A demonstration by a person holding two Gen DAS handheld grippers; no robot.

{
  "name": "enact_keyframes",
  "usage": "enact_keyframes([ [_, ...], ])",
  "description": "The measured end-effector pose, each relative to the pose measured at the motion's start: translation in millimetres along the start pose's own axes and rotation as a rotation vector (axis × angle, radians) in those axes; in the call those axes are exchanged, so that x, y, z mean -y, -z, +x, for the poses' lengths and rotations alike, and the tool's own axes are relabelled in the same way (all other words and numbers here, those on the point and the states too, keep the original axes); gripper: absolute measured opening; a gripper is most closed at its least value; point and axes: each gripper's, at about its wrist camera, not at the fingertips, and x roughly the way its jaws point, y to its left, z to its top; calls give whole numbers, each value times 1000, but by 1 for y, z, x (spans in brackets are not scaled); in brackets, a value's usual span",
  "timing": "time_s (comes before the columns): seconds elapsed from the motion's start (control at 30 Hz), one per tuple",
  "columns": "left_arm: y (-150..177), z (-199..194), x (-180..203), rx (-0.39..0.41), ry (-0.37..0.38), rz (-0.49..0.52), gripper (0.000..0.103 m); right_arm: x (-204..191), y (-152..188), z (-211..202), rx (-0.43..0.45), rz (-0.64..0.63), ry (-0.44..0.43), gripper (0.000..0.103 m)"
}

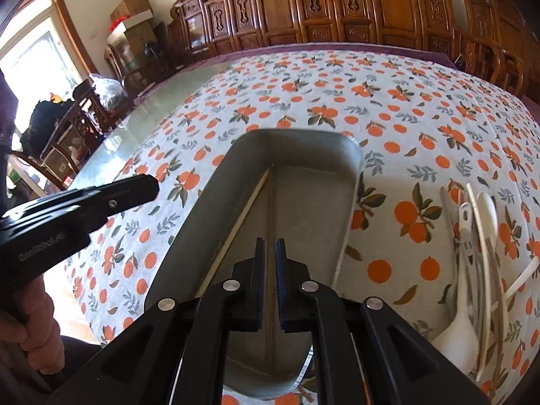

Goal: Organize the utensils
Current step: 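Carry the stick into the grey tray with the left tool while the right tool drops its chopstick there, then return the right tool to the pile and grasp another wooden chopstick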

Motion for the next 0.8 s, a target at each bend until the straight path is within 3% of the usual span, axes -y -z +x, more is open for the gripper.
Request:
enact_keyframes([
  [0.07,0,0,5,1,-4,8,5,5,-1,-15,31,-17,-4,9],
  [0.13,0,1,14,0,1,24,13,14,-1,-33,60,-35,13,9],
  [0.2,0,-1,23,10,7,47,30,28,1,-54,88,-41,34,9],
  [0.33,1,-4,41,12,26,78,40,63,6,-87,123,-33,88,9],
  [0.37,1,-4,46,13,31,87,47,70,8,-93,128,-33,103,8],
  [0.43,2,-6,54,17,38,102,53,85,14,-104,134,-41,137,8],
  [0.5,2,-9,63,27,40,112,68,100,23,-111,131,-59,178,8],
  [0.63,4,-12,79,34,57,134,78,127,41,-114,107,-64,228,10],
  [0.8,9,-12,102,32,72,174,79,151,63,-108,68,-62,253,17],
])
